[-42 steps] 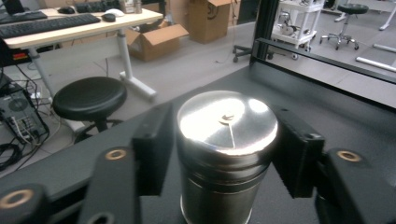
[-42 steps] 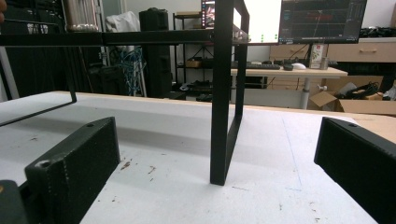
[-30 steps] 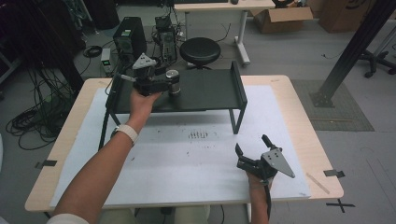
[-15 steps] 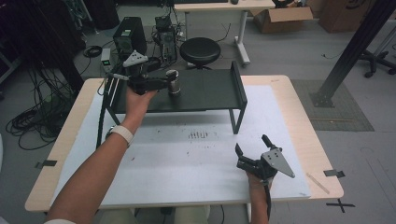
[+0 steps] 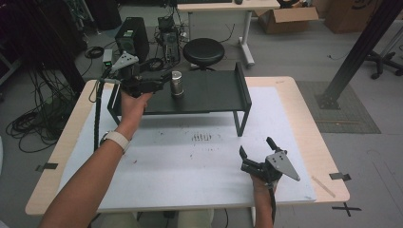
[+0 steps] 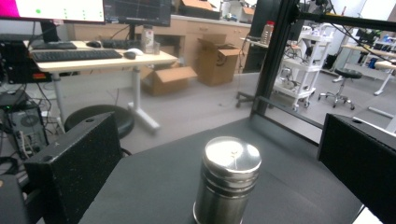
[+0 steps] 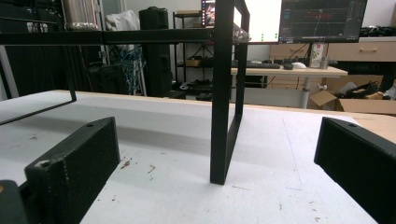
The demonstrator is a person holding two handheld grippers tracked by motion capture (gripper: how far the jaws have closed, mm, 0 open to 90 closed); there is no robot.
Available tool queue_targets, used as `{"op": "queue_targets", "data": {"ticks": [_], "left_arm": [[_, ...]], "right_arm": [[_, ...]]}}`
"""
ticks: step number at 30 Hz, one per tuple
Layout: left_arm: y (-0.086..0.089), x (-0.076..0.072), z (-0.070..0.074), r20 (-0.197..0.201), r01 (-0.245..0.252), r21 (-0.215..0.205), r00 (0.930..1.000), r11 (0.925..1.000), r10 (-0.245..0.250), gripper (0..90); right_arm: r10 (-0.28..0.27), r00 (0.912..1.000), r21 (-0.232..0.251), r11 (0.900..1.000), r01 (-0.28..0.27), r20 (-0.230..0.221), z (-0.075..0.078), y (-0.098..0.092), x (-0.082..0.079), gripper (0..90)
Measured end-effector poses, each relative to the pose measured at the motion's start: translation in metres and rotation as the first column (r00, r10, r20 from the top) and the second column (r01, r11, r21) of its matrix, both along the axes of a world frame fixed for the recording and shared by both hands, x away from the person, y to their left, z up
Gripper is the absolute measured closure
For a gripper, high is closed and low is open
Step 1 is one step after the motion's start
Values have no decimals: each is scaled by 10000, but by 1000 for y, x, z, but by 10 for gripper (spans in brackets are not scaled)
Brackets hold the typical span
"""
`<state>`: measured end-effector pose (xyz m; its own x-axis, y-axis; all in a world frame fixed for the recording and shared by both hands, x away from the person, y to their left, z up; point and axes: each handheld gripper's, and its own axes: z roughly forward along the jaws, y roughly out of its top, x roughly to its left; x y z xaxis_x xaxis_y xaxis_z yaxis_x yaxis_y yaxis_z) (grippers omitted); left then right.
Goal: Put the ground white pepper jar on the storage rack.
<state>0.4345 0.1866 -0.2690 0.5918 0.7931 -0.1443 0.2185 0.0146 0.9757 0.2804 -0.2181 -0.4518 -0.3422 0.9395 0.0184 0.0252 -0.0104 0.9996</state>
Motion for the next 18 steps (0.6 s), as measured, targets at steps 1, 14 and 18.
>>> {"op": "queue_targets", "data": {"ticks": [1,14,18], "left_arm": [[1,-2,1,62,42,-46,10000,10000,-42,2],[16,-30,3,547,445,-55,9975,9990,-441,3],[22,-40,2,665,657,-206,9957,9976,-642,2]], "right_arm": [[0,10000,-2,10000,0,-1,0,0,0,0],[7,10000,20,10000,-7,12,0,0,0,0],[4,10000,2,10000,-4,2,0,0,0,0]]}}
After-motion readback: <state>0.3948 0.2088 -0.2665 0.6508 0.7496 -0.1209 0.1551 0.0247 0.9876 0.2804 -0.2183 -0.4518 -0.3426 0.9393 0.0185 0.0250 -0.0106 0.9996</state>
